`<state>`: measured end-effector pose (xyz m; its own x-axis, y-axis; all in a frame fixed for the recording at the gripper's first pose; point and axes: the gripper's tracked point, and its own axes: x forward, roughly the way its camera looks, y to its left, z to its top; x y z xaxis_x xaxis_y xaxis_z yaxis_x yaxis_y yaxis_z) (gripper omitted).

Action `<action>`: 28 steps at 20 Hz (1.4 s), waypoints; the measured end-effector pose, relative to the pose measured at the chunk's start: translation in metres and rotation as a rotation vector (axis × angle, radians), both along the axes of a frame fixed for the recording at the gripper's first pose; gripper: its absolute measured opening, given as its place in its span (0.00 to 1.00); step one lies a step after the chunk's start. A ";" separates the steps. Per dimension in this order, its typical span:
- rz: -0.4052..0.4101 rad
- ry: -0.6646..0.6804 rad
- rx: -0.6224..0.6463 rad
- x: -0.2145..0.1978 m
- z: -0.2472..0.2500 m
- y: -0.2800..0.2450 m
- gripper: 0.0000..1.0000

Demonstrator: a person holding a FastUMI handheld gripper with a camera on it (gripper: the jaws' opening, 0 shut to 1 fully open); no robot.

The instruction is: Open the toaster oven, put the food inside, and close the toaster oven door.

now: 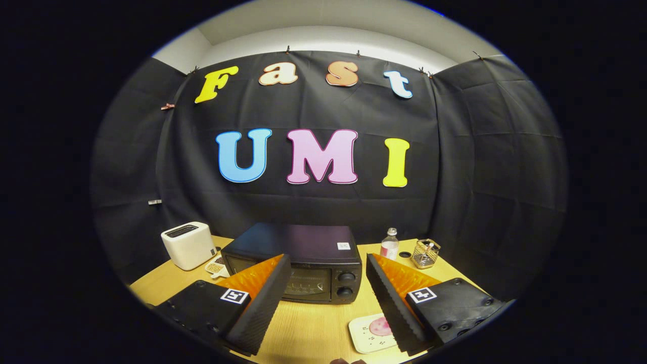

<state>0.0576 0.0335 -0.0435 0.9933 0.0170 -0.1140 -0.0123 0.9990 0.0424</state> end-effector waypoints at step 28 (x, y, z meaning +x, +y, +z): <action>0.021 0.308 0.015 0.116 -0.116 0.123 0.96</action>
<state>0.1740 0.1569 -0.1592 0.9113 0.0409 -0.4097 -0.0170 0.9979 0.0619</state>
